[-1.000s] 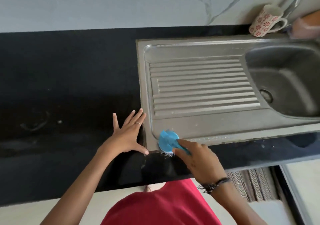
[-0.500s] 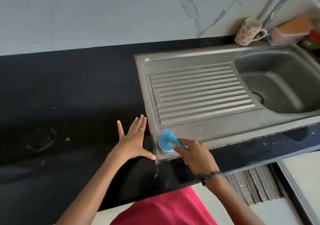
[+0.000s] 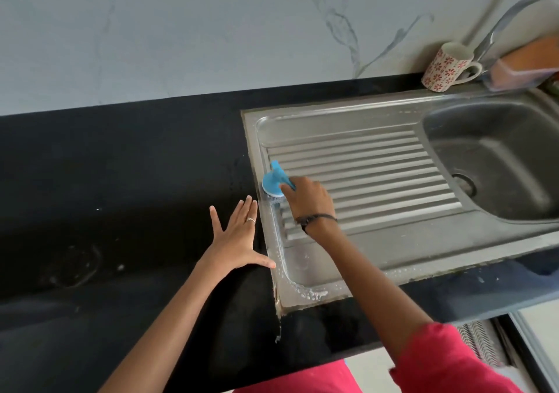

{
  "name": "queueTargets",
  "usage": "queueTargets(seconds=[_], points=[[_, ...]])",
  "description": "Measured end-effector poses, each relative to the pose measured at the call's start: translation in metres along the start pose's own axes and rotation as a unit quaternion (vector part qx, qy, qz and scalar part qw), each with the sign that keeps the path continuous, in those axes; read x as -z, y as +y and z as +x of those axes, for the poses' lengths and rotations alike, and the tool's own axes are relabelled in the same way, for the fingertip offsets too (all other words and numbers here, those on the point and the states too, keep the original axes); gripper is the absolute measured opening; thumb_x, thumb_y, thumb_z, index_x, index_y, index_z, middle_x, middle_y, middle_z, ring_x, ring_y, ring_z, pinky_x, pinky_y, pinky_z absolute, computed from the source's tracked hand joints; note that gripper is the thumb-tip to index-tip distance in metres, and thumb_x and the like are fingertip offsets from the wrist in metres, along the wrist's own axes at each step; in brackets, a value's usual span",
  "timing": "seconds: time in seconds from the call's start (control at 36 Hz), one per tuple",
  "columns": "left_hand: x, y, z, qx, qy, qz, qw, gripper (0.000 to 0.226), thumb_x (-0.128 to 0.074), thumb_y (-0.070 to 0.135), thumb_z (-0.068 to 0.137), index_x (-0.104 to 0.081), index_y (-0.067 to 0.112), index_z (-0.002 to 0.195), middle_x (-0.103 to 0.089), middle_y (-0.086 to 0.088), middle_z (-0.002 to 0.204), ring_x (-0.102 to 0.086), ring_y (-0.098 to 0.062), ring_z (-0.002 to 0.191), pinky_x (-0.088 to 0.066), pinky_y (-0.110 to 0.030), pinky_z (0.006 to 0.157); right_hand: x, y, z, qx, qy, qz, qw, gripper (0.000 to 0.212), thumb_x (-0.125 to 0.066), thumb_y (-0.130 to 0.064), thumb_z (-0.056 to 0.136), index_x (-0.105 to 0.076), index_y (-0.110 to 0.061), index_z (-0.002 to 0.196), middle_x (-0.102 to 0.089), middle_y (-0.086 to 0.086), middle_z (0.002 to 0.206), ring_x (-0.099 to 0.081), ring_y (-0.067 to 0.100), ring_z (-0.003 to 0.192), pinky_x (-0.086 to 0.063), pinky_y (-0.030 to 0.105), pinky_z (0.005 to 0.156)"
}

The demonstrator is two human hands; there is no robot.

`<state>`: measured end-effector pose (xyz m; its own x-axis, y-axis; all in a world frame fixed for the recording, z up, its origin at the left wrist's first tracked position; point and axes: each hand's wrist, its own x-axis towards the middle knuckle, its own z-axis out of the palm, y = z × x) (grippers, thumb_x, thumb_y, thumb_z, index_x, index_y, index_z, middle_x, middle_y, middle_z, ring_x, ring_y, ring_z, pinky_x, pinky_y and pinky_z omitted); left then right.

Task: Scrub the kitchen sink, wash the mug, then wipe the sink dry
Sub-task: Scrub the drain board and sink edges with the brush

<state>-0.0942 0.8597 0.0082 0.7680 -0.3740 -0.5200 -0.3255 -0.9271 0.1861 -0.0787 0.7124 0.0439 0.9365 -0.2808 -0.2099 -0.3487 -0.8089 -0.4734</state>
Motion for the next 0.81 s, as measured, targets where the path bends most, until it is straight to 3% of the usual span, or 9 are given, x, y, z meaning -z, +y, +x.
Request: queueTargets(seconds=[0.11,0.19,0.25,0.33,0.39,0.47,0.56,0.61,0.81], points=[[0.013,-0.004,0.016,0.0,-0.013,0.023,1.0,0.124,-0.065,0.062,0.071,0.018,0.008,0.146,0.028,-0.005,0.153,0.027,-0.017,0.14,0.025,-0.059,0.1,0.004,0.021,-0.048,0.015,-0.017,-0.063,0.998,0.033,-0.036,-0.036,0.099,-0.057,-0.015,0.113,-0.054,0.0,0.08,-0.047,0.016,0.066,-0.031,0.022,0.053],[0.02,-0.006,0.024,-0.003,-0.012,0.041,0.999,0.123,-0.064,0.062,0.071,0.015,0.006,0.146,0.025,-0.006,0.154,0.025,-0.018,0.141,0.023,-0.06,0.1,0.009,0.016,-0.07,0.036,-0.037,-0.148,0.988,0.036,-0.032,-0.033,0.101,-0.047,-0.015,0.128,-0.062,0.004,0.102,-0.054,0.018,0.073,-0.035,0.022,0.058],[0.022,-0.007,0.028,-0.005,-0.003,0.041,0.999,0.123,-0.065,0.062,0.07,0.014,0.006,0.147,0.023,-0.007,0.154,0.023,-0.018,0.142,0.023,-0.06,0.101,0.005,0.004,-0.061,0.062,-0.042,-0.178,0.981,0.033,-0.033,-0.027,0.102,-0.048,-0.01,0.127,-0.061,0.008,0.112,-0.063,0.023,0.087,-0.046,0.03,0.068],[0.022,-0.007,0.029,-0.01,0.003,0.026,1.0,0.125,-0.067,0.061,0.069,0.014,0.008,0.147,0.021,-0.006,0.155,0.019,-0.017,0.143,0.025,-0.057,0.1,-0.001,-0.007,-0.02,0.047,-0.016,-0.15,0.987,0.031,-0.034,-0.025,0.101,-0.052,-0.009,0.12,-0.063,0.011,0.107,-0.063,0.028,0.094,-0.05,0.036,0.076],[0.021,-0.008,0.032,-0.011,0.006,0.019,1.0,0.125,-0.067,0.061,0.068,0.015,0.008,0.147,0.021,-0.006,0.155,0.018,-0.016,0.143,0.025,-0.057,0.1,-0.005,-0.012,0.018,0.029,0.01,-0.092,0.995,0.031,-0.035,-0.025,0.1,-0.055,-0.009,0.117,-0.065,0.012,0.104,-0.063,0.029,0.091,-0.049,0.034,0.072],[0.022,-0.009,0.038,-0.011,0.012,0.011,1.0,0.125,-0.067,0.062,0.068,0.015,0.009,0.147,0.021,-0.005,0.155,0.017,-0.016,0.143,0.024,-0.056,0.102,-0.003,-0.025,0.067,-0.012,0.009,0.005,1.0,0.032,-0.039,-0.026,0.097,-0.059,-0.007,0.112,-0.064,0.013,0.097,-0.053,0.025,0.077,-0.035,0.027,0.061],[0.027,-0.01,0.045,-0.011,0.019,0.009,1.0,0.124,-0.066,0.062,0.069,0.015,0.009,0.147,0.021,-0.005,0.155,0.018,-0.017,0.143,0.022,-0.055,0.104,0.002,-0.026,0.092,-0.029,-0.022,0.082,0.996,0.025,-0.043,-0.024,0.094,-0.061,-0.007,0.095,-0.052,0.007,0.073,-0.046,0.023,0.072,-0.026,0.026,0.047],[0.032,-0.012,0.049,-0.009,0.025,0.007,1.0,0.124,-0.066,0.062,0.069,0.014,0.008,0.147,0.021,-0.005,0.155,0.019,-0.017,0.143,0.021,-0.055,0.105,0.002,-0.019,0.086,-0.031,-0.041,0.121,0.991,0.018,-0.045,-0.024,0.093,-0.055,-0.013,0.084,-0.043,0.002,0.061,-0.045,0.024,0.071,-0.025,0.026,0.046],[0.042,-0.025,0.065,0.008,0.034,-0.004,0.999,0.127,-0.068,0.064,0.065,0.01,0.009,0.148,0.019,-0.005,0.156,0.017,-0.017,0.144,0.02,-0.055,0.106,-0.019,0.009,0.008,-0.027,-0.004,0.125,0.992,0.032,-0.043,-0.032,0.097,-0.059,-0.015,0.118,-0.05,0.0,0.068,-0.04,0.008,0.051,-0.028,0.021,0.045]])
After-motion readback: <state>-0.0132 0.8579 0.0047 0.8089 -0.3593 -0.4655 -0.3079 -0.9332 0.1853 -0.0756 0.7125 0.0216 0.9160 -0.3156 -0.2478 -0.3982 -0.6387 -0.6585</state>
